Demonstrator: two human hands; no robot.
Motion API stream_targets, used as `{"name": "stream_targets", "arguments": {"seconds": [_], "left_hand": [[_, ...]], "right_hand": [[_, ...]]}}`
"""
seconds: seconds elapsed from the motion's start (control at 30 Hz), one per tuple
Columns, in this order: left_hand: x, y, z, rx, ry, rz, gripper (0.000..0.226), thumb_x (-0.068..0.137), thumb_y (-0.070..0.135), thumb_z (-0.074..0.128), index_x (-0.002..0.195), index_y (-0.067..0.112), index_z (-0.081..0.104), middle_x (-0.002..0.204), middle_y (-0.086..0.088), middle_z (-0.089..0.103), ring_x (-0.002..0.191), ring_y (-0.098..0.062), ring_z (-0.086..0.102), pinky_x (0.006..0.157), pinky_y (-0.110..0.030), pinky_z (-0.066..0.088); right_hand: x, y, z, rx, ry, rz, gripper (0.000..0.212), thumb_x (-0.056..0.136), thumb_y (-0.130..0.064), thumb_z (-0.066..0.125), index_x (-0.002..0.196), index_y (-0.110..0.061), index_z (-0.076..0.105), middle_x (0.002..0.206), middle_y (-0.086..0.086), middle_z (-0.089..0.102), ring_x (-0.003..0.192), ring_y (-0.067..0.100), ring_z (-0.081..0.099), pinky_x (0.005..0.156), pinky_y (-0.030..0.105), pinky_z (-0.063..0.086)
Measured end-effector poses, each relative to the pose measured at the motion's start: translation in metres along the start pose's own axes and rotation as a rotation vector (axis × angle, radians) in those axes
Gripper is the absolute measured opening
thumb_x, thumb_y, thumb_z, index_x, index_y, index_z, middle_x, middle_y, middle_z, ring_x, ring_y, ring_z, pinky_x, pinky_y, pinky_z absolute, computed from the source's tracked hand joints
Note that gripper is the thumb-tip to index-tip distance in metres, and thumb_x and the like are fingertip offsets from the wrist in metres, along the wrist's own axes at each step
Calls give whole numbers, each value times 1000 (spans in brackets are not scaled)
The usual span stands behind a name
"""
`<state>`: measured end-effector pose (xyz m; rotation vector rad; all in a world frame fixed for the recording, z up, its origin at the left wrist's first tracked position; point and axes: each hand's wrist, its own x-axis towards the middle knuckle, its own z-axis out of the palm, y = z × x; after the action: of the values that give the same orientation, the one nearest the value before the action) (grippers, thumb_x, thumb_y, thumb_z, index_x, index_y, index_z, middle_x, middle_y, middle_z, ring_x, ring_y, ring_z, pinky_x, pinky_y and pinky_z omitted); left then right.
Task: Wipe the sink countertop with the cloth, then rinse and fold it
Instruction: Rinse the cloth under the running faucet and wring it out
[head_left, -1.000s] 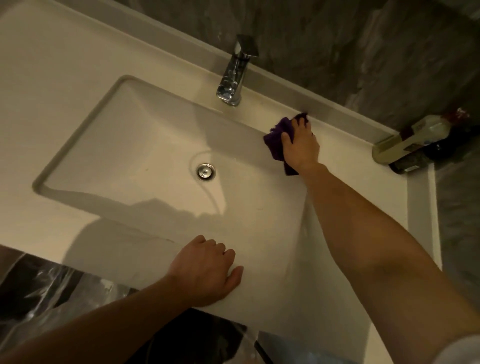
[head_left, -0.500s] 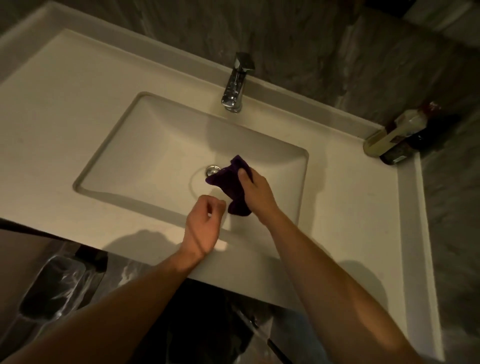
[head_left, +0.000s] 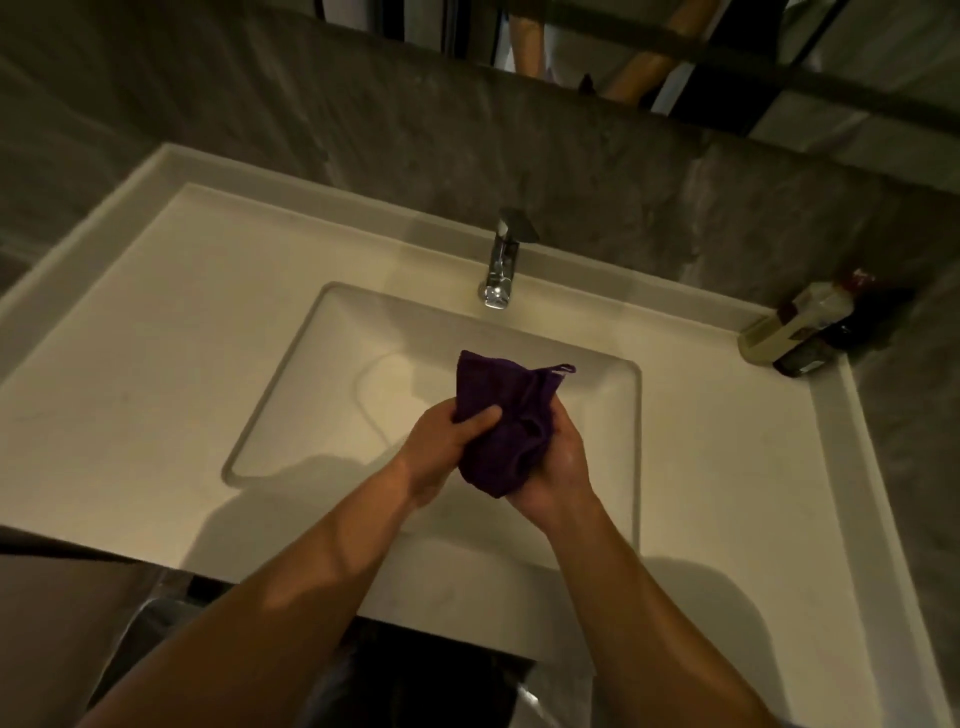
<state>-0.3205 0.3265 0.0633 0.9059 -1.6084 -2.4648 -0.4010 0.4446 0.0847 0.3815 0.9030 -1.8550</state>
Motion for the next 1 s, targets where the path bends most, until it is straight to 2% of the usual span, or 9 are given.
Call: {"name": "stream_targets", "arguments": {"seconds": [0.17,0.27,0.37,0.47,0.57,0.67,0.77,0.9,1.0], "left_hand": [[30,12,-27,381,132,134,18,90,25,74,106,16,74,98,0,78,92,-16,74,77,-28,60],[45,26,-43,169,21,21,19,90,10,71,108,16,73,102,-5,79,97,-23,75,80,-33,61],[61,33,-62,-101,-72,-77,27,91,6,65,118,7,70,114,-18,75,106,-34,72,91,-46,57],[76,32,-76,-368,-124,-153,34,92,3,59,126,1,65,125,-25,69,112,-38,67,100,-51,51],[89,31,-84,-592,-131,-219,43,89,6,59,132,6,60,123,-22,69,107,-36,68,90,-48,54],[102,28,-89,-709,-121,-287,54,88,11,59,141,4,54,125,-21,69,106,-35,69,85,-44,57],[111,24,-85,-738,-105,-325,55,87,12,59,142,3,54,124,-21,70,105,-35,71,85,-45,58],[119,19,-72,-760,-103,-345,52,90,10,57,141,1,54,119,-21,72,100,-33,73,81,-43,61],[124,16,-63,-763,-76,-351,53,90,10,59,142,2,54,125,-22,69,104,-35,72,82,-44,61]], "right_hand": [[31,2,11,31,53,-14,71,100,-65,45,137,-8,66,141,24,63,129,42,61,111,57,43],[49,3,8,-19,89,12,68,100,-59,51,137,-4,64,141,27,61,130,43,60,113,58,42],[69,-1,8,-335,101,-67,40,99,-18,67,134,0,61,134,29,64,122,41,66,98,49,56],[88,-14,11,-691,271,-171,39,89,11,67,125,-2,58,115,28,72,96,35,76,77,41,64],[98,-39,11,-812,473,-208,39,94,13,47,129,-3,52,90,19,73,70,27,73,61,35,61],[103,-71,21,-921,629,-457,33,100,1,44,129,-4,58,93,11,72,77,27,72,66,35,58],[100,-103,55,-1055,508,-766,27,105,-20,52,131,-22,58,109,6,71,92,20,73,78,33,61],[104,-128,93,-1297,226,-743,46,94,-28,74,134,-36,54,101,11,68,91,22,69,84,31,61],[118,-130,97,-1343,269,-829,47,92,-18,76,138,-17,62,93,8,70,83,23,71,83,43,62]]}}
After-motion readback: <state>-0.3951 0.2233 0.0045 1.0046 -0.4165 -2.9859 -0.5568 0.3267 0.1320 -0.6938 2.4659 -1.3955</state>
